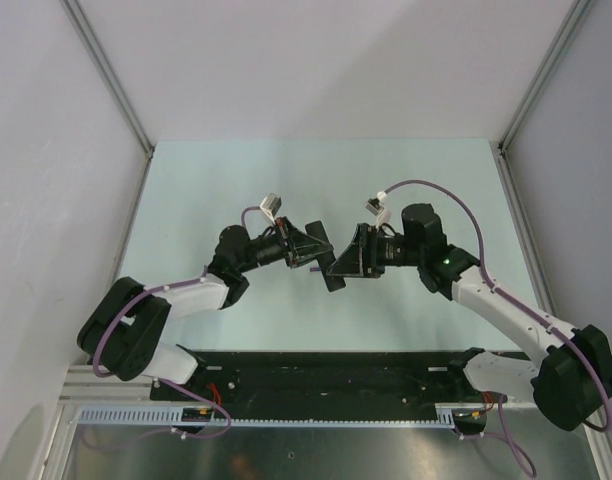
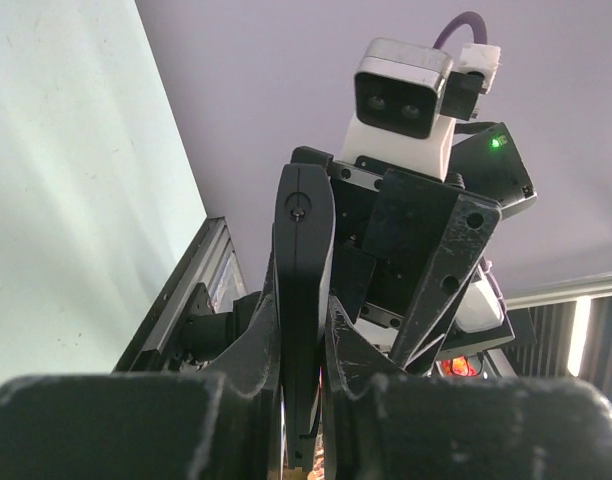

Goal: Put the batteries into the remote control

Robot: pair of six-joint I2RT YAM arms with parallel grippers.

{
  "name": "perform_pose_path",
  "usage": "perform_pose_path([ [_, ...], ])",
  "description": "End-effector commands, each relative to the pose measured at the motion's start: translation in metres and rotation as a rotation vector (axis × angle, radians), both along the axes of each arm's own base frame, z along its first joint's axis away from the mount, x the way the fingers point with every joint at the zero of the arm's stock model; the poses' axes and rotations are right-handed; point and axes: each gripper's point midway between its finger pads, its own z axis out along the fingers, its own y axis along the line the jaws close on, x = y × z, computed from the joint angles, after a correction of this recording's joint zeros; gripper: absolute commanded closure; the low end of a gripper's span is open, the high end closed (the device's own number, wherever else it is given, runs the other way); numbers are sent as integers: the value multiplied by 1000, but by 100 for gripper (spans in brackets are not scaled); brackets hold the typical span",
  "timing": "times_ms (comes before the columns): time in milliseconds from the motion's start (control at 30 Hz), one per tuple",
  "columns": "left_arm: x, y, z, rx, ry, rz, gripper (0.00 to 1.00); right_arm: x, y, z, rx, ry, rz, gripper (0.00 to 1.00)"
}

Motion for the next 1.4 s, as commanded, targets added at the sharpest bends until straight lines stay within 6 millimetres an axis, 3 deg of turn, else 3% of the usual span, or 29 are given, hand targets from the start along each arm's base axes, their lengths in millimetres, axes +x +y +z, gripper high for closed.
perform_pose_path([
  [0,-4,1,39,-76,-98,-11,100,-1,5,2,24,-11,30,35],
  [333,-7,1,43,-81,-102,-19,100,0,8,-5,18,5,38,55],
  [667,-9,1,44,-84,-102,-22,100,0,10,-11,6,12,41,67],
  [1000,-24,-2,50,-94,-118,-71,100,6,10,-11,17,20,19,85],
  [1367,-42,-8,48,-96,-112,-109,100,20,11,-6,49,29,-22,87],
])
